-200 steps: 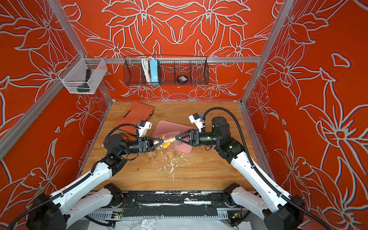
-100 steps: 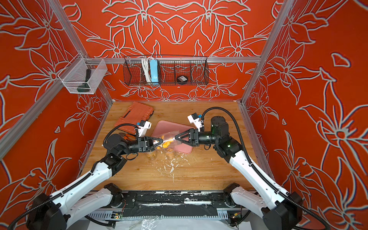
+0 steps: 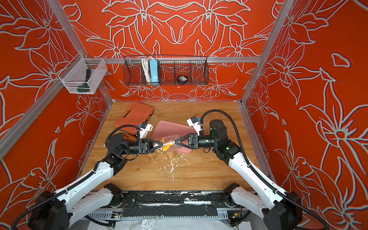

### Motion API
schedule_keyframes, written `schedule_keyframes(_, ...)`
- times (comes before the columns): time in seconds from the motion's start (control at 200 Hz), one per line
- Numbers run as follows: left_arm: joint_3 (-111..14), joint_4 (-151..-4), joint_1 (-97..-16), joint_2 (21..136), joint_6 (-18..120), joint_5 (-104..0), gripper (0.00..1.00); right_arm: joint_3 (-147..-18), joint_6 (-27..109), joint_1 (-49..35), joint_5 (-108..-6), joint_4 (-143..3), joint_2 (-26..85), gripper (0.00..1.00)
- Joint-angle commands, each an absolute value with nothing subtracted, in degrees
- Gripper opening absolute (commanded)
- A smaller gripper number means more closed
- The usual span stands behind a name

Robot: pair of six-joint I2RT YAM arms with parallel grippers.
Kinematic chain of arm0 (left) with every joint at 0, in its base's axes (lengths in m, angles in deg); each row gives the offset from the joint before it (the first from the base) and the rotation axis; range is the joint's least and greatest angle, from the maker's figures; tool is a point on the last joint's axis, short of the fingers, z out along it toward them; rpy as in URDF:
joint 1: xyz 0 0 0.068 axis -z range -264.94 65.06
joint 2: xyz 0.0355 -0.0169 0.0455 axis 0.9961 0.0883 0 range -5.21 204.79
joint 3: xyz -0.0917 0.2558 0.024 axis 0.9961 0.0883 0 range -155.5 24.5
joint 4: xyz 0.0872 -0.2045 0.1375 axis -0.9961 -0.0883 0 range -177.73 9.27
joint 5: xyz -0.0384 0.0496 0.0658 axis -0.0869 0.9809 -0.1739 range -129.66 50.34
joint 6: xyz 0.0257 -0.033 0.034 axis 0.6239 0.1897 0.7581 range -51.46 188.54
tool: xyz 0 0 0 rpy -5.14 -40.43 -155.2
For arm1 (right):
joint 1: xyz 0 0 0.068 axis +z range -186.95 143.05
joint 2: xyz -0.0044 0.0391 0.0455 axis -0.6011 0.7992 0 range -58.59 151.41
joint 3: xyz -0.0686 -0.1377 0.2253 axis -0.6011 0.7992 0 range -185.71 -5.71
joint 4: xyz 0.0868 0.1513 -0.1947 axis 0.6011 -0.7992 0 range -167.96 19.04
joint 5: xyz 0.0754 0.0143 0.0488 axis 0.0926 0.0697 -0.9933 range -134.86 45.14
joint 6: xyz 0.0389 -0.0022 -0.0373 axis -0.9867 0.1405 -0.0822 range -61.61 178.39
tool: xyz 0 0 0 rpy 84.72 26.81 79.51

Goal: Pour the cookies out of the jar
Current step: Pick up the jar from the center of the board, then unscrew the lid from the jar.

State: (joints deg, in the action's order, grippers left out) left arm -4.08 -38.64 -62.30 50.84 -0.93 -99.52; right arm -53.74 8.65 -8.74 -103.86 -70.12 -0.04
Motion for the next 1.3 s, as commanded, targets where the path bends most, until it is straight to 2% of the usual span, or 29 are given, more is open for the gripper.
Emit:
schedule_keyframes(0.0, -4.3, -36.8, -65.1, 50.6, -6.4, -100.7, 0.52, -53.4, 15.1, -10.9, -101.1, -64.6, 0.2, 0.48)
schedule_keyframes(0.19, -3.4, -31.6, -66.6, 52.6, -10.2, -102.1, 0.51, -52.3, 18.2, -10.9, -100.3, -63.3, -1.3, 0.48)
schedule_keyframes(0.485, -6.4, -32.9, -68.4, 55.5, -9.7, -105.2, 0.48, -53.1, 25.8, -10.9, -99.4, -65.0, -1.1, 0.46)
schedule_keyframes(0.861, -9.5, -38.5, -69.2, 57.8, -6.9, -108.9, 0.46, -47.3, 31.7, -10.8, -95.5, -51.4, -2.3, 0.47)
schedule_keyframes(0.956, -9.7, -38.8, -69.2, 58.2, -6.7, -109.8, 0.46, -46.1, 36.0, -10.7, -95.4, -47.7, -2.4, 0.47)
schedule_keyframes(1.296, -11.0, -43.5, -69.3, 59.0, -3.3, -111.5, 0.45, -46.4, 56.1, -10.6, -99.5, -48.0, -1.6, 0.46)
